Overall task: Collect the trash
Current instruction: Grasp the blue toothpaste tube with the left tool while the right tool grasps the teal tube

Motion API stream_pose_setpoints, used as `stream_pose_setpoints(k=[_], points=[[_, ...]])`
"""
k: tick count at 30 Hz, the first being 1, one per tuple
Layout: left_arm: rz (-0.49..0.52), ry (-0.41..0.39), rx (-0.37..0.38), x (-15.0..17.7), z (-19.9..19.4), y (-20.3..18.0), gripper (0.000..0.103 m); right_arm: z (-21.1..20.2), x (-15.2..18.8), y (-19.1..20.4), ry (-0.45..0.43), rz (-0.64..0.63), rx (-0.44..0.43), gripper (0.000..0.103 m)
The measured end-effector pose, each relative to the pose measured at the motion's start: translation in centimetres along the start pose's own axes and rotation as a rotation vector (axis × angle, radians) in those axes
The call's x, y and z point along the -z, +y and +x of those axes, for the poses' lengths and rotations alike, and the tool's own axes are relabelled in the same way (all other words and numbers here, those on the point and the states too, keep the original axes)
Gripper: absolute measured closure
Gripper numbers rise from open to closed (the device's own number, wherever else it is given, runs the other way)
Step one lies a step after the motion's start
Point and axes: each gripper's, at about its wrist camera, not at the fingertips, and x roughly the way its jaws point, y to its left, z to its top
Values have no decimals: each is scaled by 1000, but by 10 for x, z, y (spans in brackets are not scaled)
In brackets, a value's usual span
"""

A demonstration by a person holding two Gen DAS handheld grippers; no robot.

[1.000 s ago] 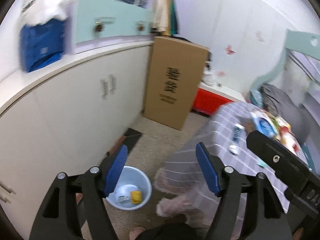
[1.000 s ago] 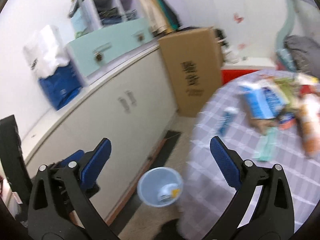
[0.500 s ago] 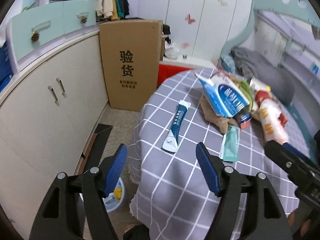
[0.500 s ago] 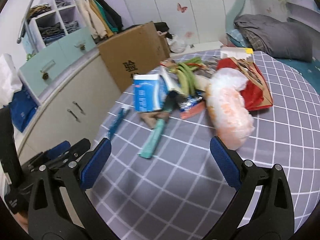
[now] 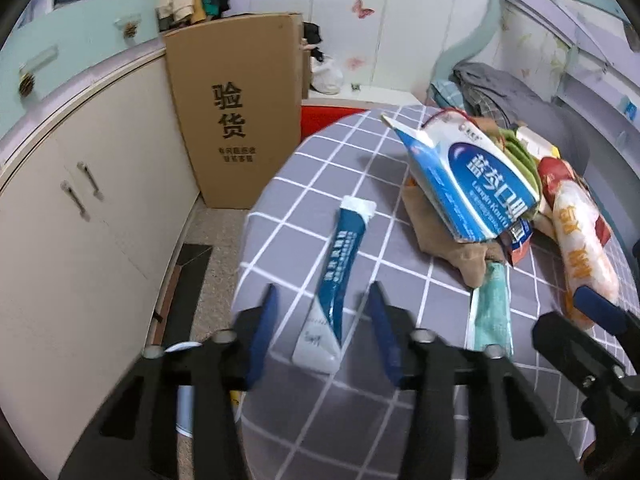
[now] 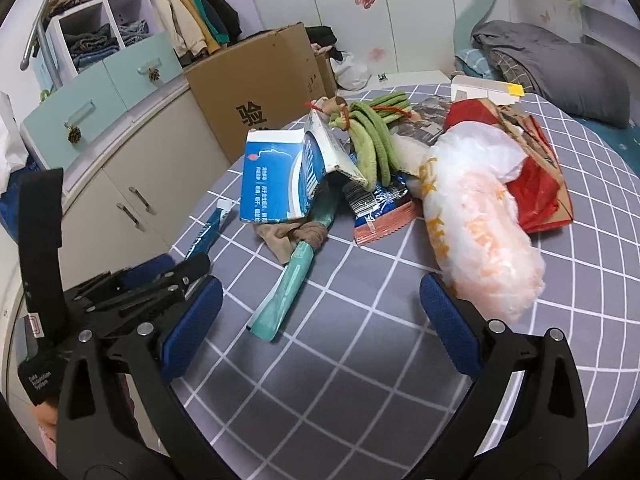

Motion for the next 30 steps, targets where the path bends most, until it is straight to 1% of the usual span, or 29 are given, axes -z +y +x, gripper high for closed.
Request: stream_pose_setpoints(k=[1,3,5,6,7,8,9,10,11,15,17,18,19,23,30], points=[[6,-3,-3,0,0,0,92,2,-1,1,3,-1,3,10],[6,-15,43,1,-3,-2,92,6,-2,3,11,-5,6,12],[21,-49,23,3,-8,-5,93,11,-3,7,20,-15,14,17],[31,-64,3,4,-12,-6,93,14,-4,9,26,-20,17,23],[31,-74,3,5,-15,-7,93,17,-5,10,34,-24,20,30],[27,-79,11,6,-18,-5,93,21,-6,13,44,-31,24,36],[17,-79,23,7,-21,-4,93,24,-7,15,52,-36,28,38],[8,-75,32,7,-23,-2,93,28,-9,18,60,-43,36,43],[4,-72,36,8,-24,0,93,30,-9,18,67,-46,42,49],[-9,-72,42,12,-33,3,93,37,-11,20,91,-55,55,60],[-13,-67,65,15,-36,3,93,36,-10,17,93,-57,61,75],[-17,-62,83,17,-37,2,93,36,-9,16,95,-48,50,78],[-18,-59,90,18,-37,0,93,36,-8,15,100,-42,38,84],[-27,-58,112,26,-44,-4,93,22,-2,7,91,-23,19,89],[-38,-88,122,39,-72,-11,93,-22,17,-1,41,6,-34,90]])
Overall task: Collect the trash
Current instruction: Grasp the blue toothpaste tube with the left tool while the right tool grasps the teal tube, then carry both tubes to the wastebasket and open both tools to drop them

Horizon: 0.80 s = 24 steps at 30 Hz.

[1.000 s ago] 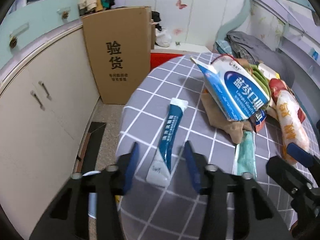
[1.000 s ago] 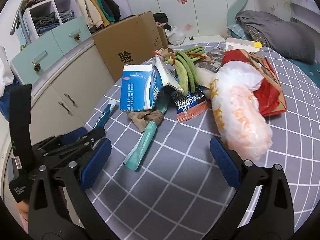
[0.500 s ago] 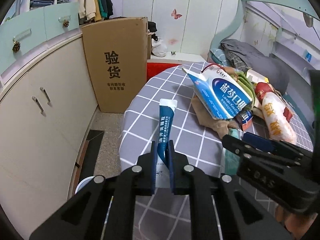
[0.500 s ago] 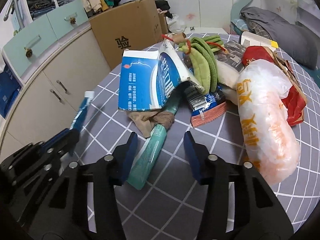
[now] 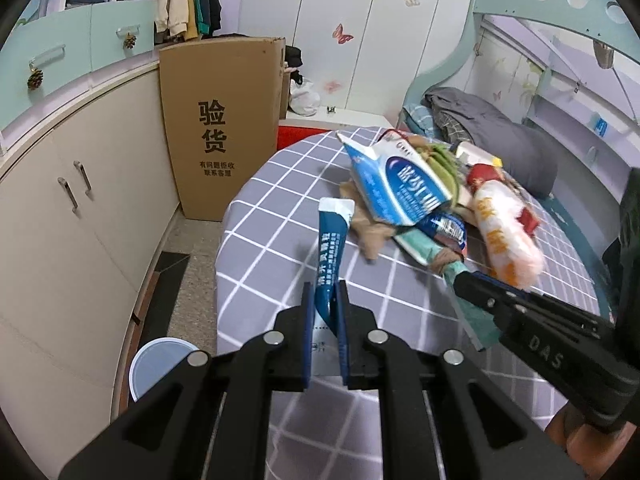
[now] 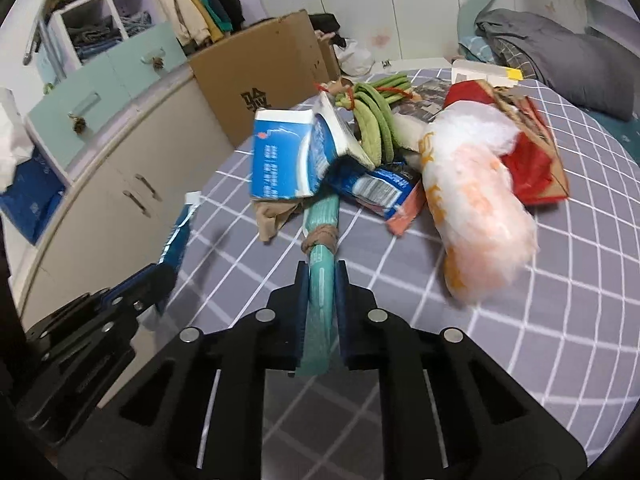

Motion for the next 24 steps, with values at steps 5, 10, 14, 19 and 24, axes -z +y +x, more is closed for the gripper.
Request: stream_pose_setpoints(k=[5,10,14,19,24], points=[[0,-19,-1,12,-23,-4,93,-23,20,0,-9,17,-56,90],[-24,-19,2,25,-36,3,93,-39,33,8,-19,14,-92,90],[-42,-29,-2,35,-48,11,93,-49,40,19,-27,3,-120,90],[-72,-21,-6,42,-52,24,93,-42,43,38,-19,-23,-119,91],[-95,8,-16,50,-43,34,93,-8,49,41,75,-51,-37,89]])
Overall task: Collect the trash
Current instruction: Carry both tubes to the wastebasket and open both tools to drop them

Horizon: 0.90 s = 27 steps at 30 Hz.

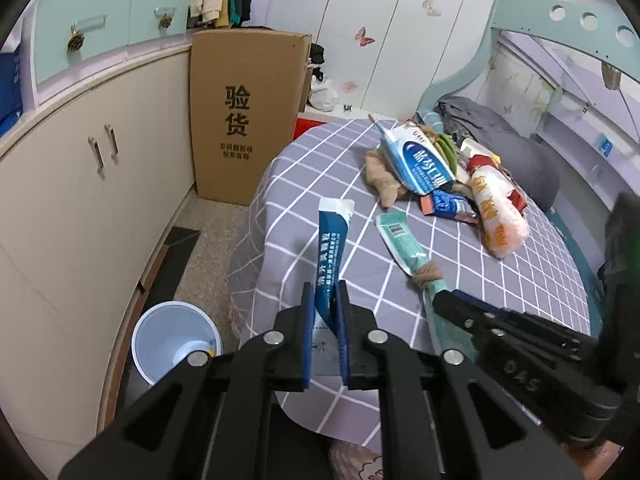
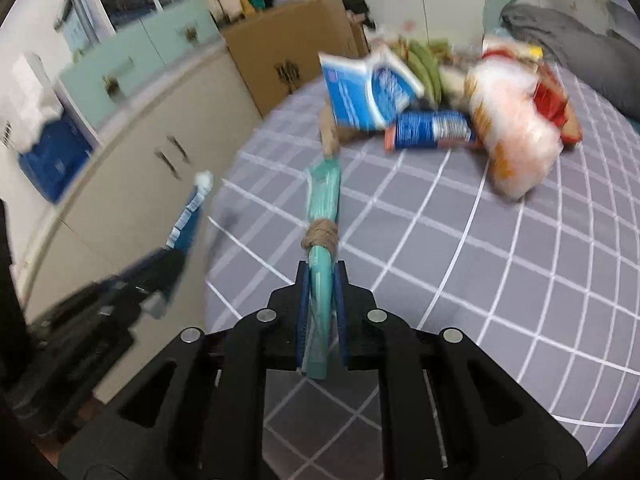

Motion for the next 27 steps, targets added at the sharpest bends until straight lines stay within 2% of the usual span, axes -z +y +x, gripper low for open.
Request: stream_pose_setpoints(k=[1,2,4,6,8,10,13,19,22,27], points=[[-1,1,-4,0,2,1,93,1,0,0,-3,-2,14,84],[-1,3,-9,0,4,2,93,3,-1,2,-9,-12,42,69],[-3,7,-22,-2,9,4,93,8,-8,4,-27,-24,55,48],[-5,3,-33,-5,13,6,93,15,-15,7,-25,-42,75,50],[-12,5,-28,-7,16,9,93,24,-20,7,-22,-52,94,71],[-20,2,-22,-9,17,13,93,29,-24,10,-25,-68,122,80],[-26,-1,-19,-11,17,19,93,35,-28,15,-22,-91,123,82],[-74,-18,-32,-13,11,50,93,36,-31,50,-35,-124,-9,82],[-124,-27,-61,-13,6,79,93,42,-34,83,-18,-164,-98,82],[-234,-8,-159,-3,3,146,93,65,-31,143,15,-258,-179,82]])
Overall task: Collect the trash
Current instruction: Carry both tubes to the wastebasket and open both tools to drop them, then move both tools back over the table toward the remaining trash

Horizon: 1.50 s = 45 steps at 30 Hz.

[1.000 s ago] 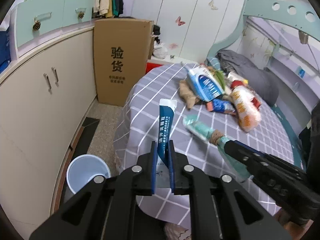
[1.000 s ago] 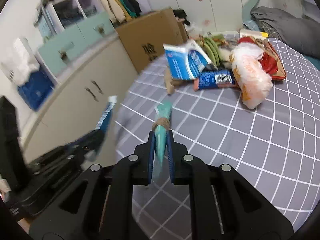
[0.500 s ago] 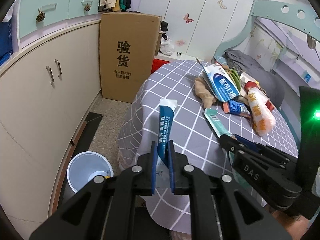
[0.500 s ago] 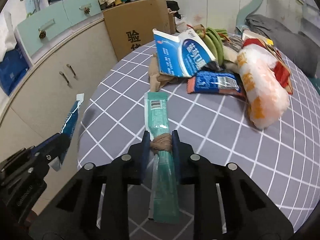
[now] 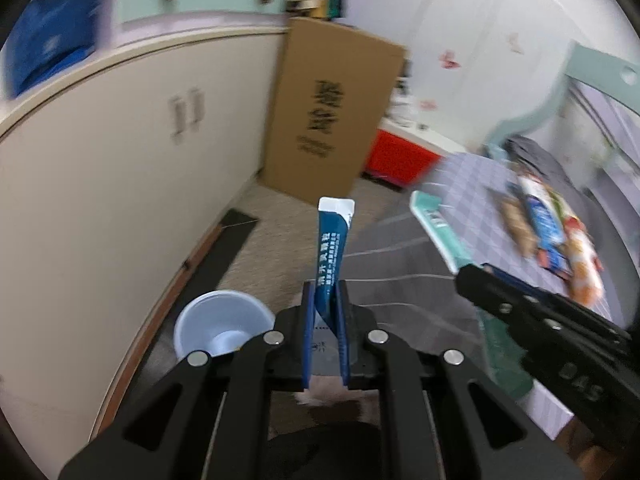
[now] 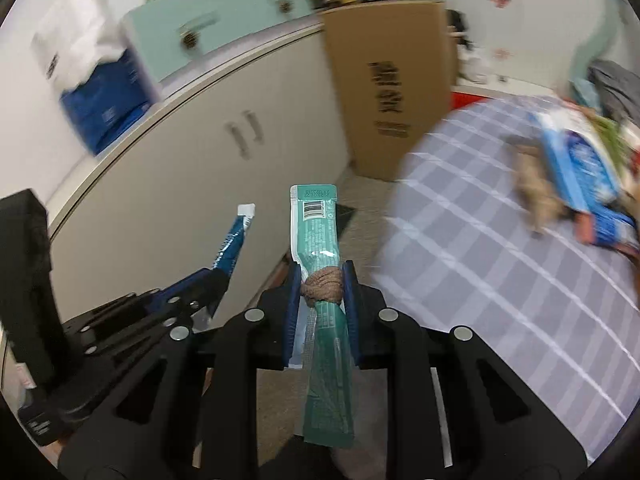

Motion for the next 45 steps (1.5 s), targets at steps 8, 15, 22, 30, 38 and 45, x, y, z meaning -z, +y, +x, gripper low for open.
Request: stream_pose_setpoints(k=[8,15,22,30,38,45], points=[[-119,35,-163,-3,24,89,93,83,-5,66,80,-78,-91,79],[-205,116,-172,0,54,131,93,145,1,79,147,-62,-105,34],[-203,160,-143,6,73,128,93,146,12,72,147,-64,-26,34],[-160,156,-122,1,80,115,92,127,11,63,69,-48,7,32],[-147,68,-151,-12,68,105,32,108,2,55,-11,4,-6,32],[-147,53,-161,-10,58,103,27,97,-1,48,-17,30,-8,31]])
